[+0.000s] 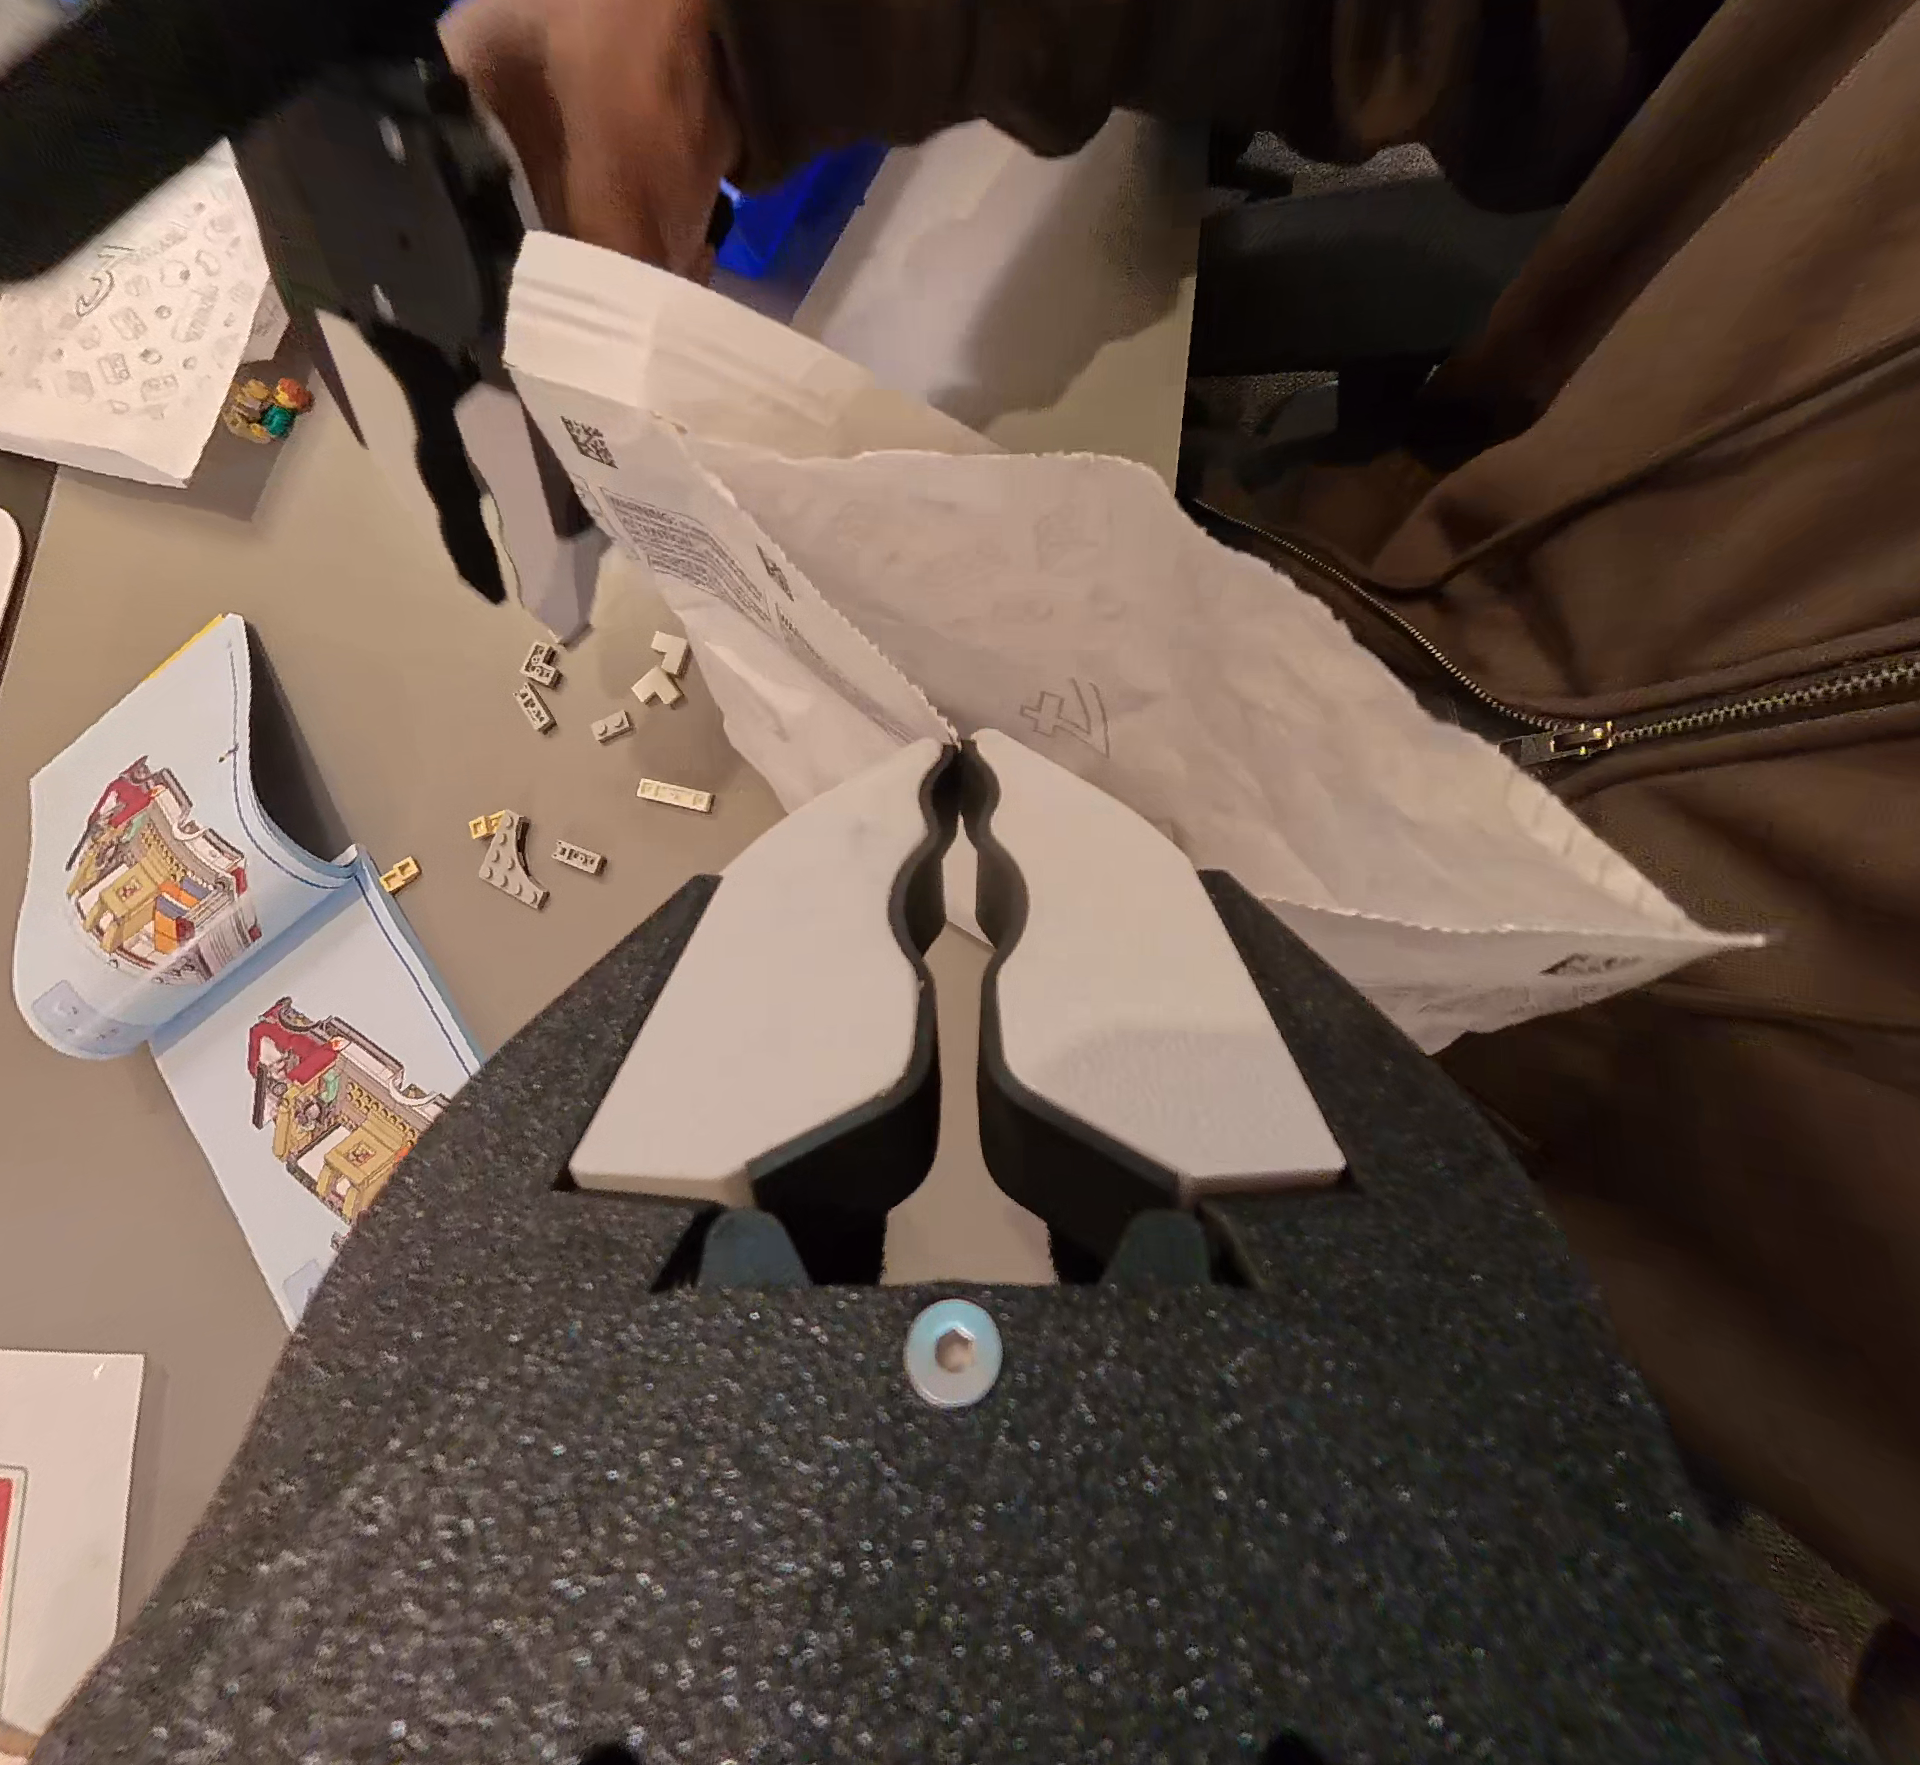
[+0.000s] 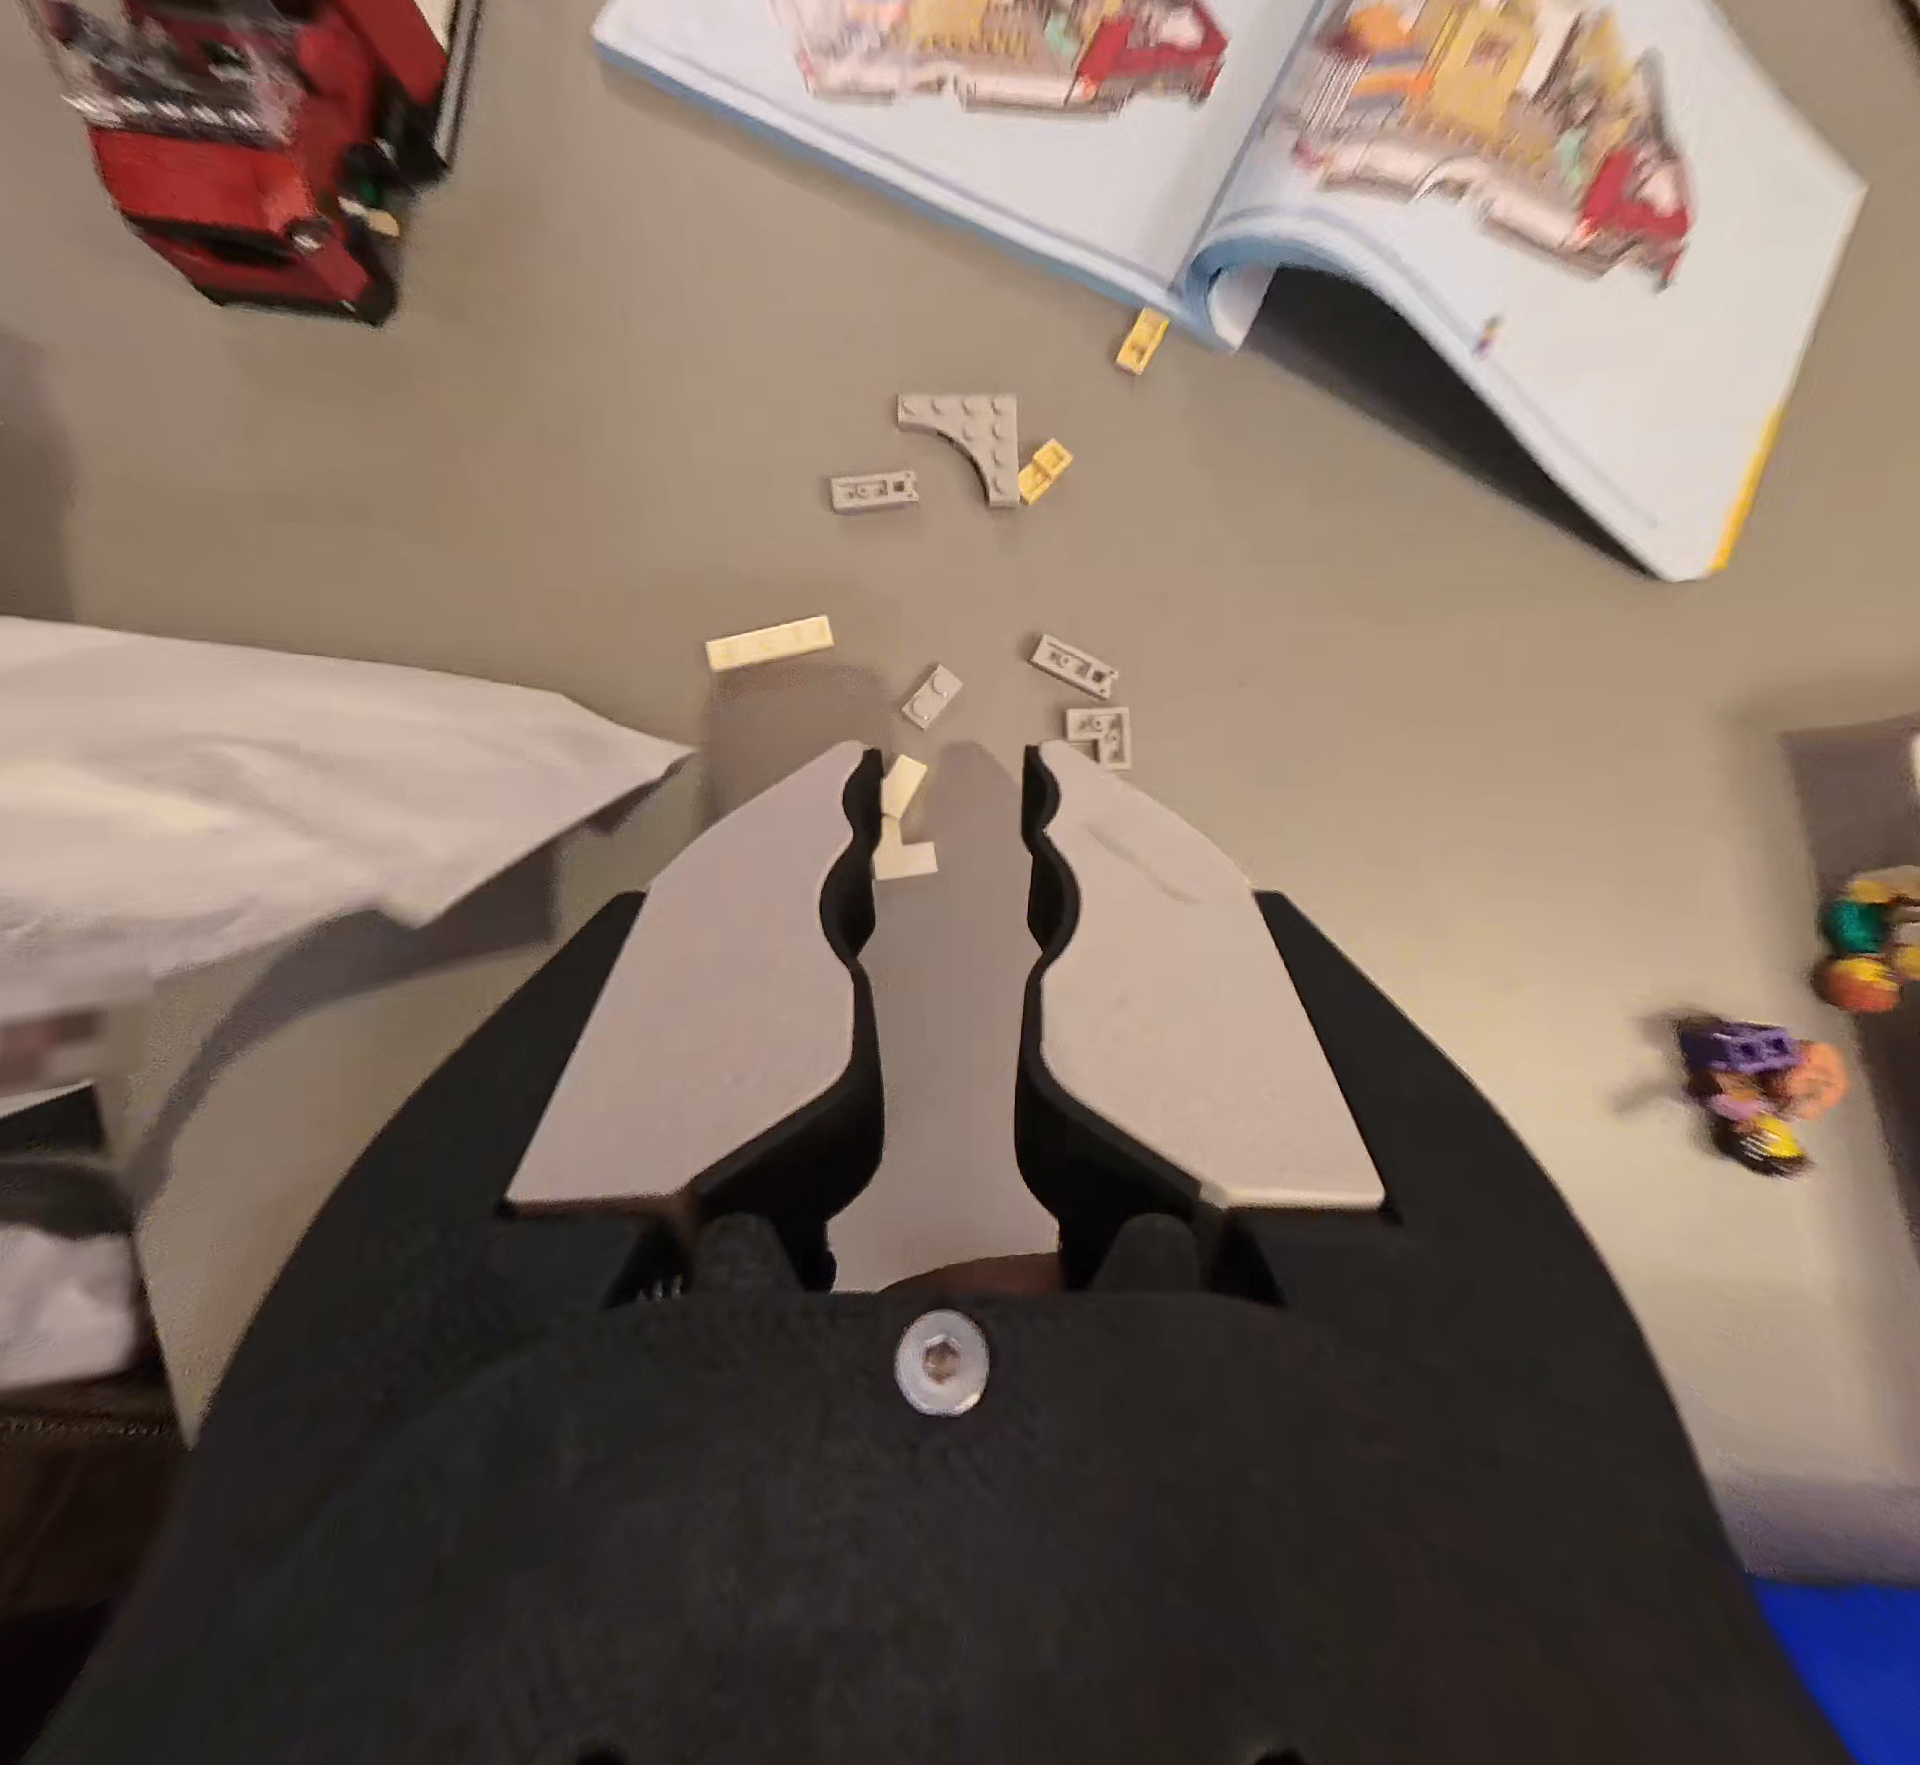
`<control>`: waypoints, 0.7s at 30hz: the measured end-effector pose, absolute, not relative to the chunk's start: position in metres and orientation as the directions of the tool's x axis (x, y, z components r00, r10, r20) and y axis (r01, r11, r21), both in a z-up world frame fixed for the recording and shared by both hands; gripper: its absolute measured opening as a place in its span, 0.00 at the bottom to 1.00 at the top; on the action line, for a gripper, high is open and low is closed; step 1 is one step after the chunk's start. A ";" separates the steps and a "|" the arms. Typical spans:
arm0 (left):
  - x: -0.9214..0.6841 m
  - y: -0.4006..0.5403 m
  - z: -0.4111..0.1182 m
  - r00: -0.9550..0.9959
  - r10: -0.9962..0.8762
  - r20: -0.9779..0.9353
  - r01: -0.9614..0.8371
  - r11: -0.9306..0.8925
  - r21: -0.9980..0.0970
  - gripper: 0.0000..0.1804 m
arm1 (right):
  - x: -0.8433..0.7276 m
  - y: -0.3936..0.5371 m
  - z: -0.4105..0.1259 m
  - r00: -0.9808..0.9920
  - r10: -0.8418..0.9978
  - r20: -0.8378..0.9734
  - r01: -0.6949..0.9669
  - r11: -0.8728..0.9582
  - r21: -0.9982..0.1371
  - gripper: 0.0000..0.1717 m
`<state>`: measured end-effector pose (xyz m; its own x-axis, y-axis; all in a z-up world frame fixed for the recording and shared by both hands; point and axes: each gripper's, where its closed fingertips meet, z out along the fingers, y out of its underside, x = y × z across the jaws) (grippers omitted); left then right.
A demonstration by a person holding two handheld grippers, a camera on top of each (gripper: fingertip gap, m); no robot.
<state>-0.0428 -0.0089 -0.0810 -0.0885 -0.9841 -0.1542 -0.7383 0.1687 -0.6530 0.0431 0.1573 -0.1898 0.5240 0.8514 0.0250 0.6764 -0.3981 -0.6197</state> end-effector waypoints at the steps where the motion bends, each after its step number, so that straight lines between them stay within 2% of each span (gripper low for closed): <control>1: -0.042 -0.009 -0.081 -0.090 -0.984 -0.155 -0.738 0.170 -0.653 0.00 | 0.040 0.158 -0.202 0.526 0.850 0.023 0.689 -0.410 -0.597 0.15; 5: -0.042 -0.008 -0.081 -0.096 -0.984 -0.151 -0.735 0.172 -0.655 0.00 | 0.031 0.162 -0.241 0.532 0.845 0.059 0.740 -0.429 -0.518 0.15; 8: -0.042 -0.008 -0.081 -0.099 -0.984 -0.150 -0.731 0.174 -0.660 0.00 | 0.024 0.163 -0.253 0.540 0.840 0.047 0.737 -0.445 -0.509 0.15; 11: -0.042 -0.008 -0.081 -0.099 -0.984 -0.148 -0.727 0.173 -0.665 0.00 | 0.019 0.167 -0.254 0.564 0.826 0.030 0.715 -0.469 -0.518 0.14; 15: -0.043 -0.007 -0.081 -0.094 -0.984 -0.151 -0.727 0.171 -0.666 0.00 | 0.018 0.164 -0.254 0.557 0.830 0.022 0.726 -0.474 -0.498 0.05; 18: -0.044 -0.006 -0.081 -0.090 -0.984 -0.154 -0.728 0.171 -0.664 0.00 | 0.020 0.163 -0.254 0.541 0.839 0.049 0.748 -0.455 -0.484 0.04; 21: -0.043 -0.005 -0.081 -0.087 -0.984 -0.155 -0.727 0.169 -0.665 0.00 | 0.019 0.160 -0.239 0.528 0.848 0.045 0.727 -0.424 -0.539 0.04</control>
<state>-0.0427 -0.0052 -0.0807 -0.0866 -0.9841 -0.1551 -0.7274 0.1688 -0.6651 0.0194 0.1600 -0.2385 0.5278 0.8482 0.0449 0.7274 -0.4241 -0.5394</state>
